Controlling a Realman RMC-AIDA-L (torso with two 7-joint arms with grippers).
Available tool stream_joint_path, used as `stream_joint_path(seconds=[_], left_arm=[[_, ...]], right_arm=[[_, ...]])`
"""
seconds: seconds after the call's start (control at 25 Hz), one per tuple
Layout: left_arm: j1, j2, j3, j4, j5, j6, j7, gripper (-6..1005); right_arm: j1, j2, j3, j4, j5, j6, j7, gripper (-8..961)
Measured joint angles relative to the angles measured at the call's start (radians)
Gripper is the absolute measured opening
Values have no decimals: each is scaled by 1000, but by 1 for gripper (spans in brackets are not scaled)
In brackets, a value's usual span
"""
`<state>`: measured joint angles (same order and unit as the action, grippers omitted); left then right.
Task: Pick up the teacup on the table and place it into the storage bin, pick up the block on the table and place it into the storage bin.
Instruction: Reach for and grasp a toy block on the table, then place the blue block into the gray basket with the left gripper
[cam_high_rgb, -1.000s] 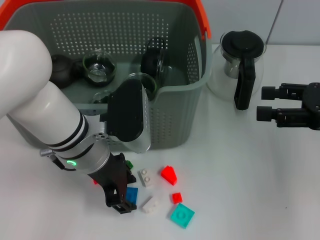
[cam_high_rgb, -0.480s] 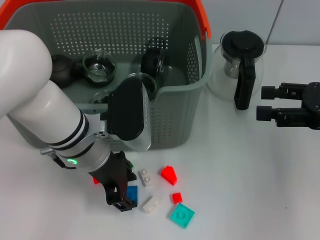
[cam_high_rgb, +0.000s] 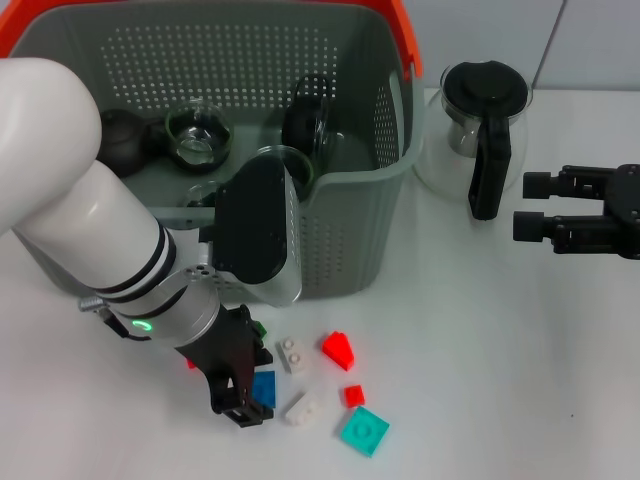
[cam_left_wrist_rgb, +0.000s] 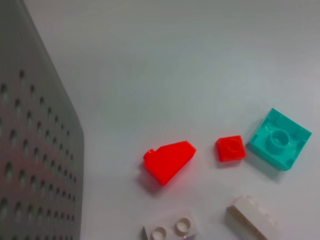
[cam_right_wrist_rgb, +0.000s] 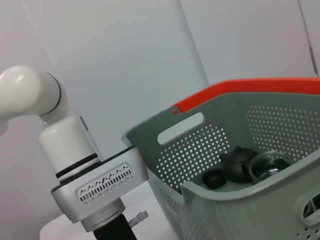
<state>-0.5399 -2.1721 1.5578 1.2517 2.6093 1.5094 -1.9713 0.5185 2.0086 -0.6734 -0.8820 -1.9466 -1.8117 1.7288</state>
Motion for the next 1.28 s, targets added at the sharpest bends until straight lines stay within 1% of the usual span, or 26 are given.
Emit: stream_joint_path(seconds=[0.32, 0.76, 0.84, 1.16, 1.28], left_arm=[[0, 0, 1, -8, 0, 5, -1, 627], [0, 0, 19, -20, 26, -25, -45, 445], [1, 0, 17, -17, 28, -26, -55, 434], [3, 0, -30, 23, 3, 4, -62, 400], [13, 0, -75, 86, -46, 63, -58, 400]], right_arm=[[1, -4, 0, 13, 0, 0, 0, 821], [-4, -4, 0, 14, 0, 0, 0, 821], [-4, -4, 0, 17, 0, 0, 0, 821], [-6, -10, 0, 33, 0, -4, 0, 822], [-6, -11, 0, 36, 0, -5, 0, 822]])
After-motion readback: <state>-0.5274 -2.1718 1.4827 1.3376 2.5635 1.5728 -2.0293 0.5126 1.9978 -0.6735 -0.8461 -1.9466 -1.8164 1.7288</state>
